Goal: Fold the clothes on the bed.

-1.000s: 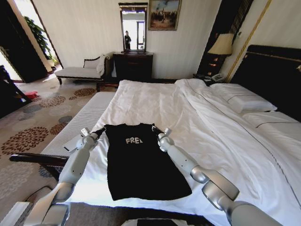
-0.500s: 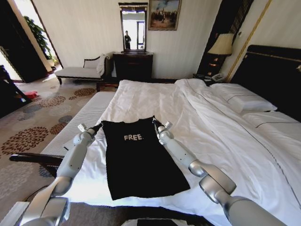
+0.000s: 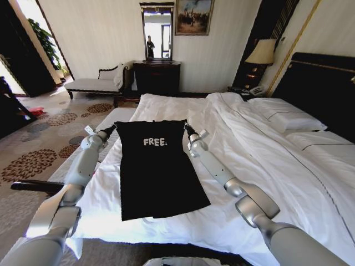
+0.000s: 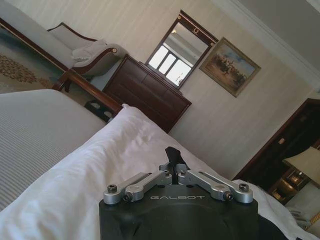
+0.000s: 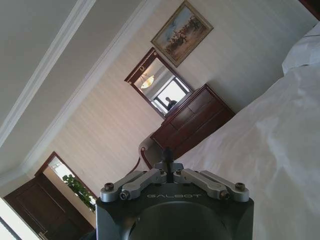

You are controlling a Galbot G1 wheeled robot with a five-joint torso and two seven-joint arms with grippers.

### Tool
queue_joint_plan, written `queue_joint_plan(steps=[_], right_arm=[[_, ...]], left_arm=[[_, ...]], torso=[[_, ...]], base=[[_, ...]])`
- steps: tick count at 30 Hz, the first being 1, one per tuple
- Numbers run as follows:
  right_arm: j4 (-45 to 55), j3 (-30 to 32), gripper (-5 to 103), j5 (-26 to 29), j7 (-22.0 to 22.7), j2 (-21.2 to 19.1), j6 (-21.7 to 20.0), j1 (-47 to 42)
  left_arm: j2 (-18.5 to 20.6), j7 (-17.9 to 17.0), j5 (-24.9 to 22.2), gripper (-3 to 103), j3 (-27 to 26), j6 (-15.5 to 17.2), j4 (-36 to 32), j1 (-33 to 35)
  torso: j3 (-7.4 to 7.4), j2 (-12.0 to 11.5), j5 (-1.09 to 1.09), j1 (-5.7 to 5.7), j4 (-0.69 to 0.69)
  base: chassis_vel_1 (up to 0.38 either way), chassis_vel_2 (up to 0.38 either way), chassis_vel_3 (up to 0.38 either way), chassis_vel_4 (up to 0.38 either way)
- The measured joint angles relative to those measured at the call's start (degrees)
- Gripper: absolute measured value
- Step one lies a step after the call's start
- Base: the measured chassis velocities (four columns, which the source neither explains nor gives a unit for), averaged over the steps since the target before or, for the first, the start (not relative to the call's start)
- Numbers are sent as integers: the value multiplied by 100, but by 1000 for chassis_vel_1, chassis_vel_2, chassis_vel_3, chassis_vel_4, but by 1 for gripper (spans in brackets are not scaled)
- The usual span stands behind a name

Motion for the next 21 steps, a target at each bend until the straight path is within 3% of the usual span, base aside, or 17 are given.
queue_joint_plan(steps=[10,21], right_arm=[[-296,-428,1,72,-84,-11,-66,381],[-163,-657,1,164,-57,-83,-58,606]], left_arm=[[63,92,-26,0,224,-54,185,-220],[283,-54,-428,0,117,-109,-353,25]], torso=[[0,0,0,0,0],[0,0,0,0,2]], base=[[0,0,0,0],[0,0,0,0]])
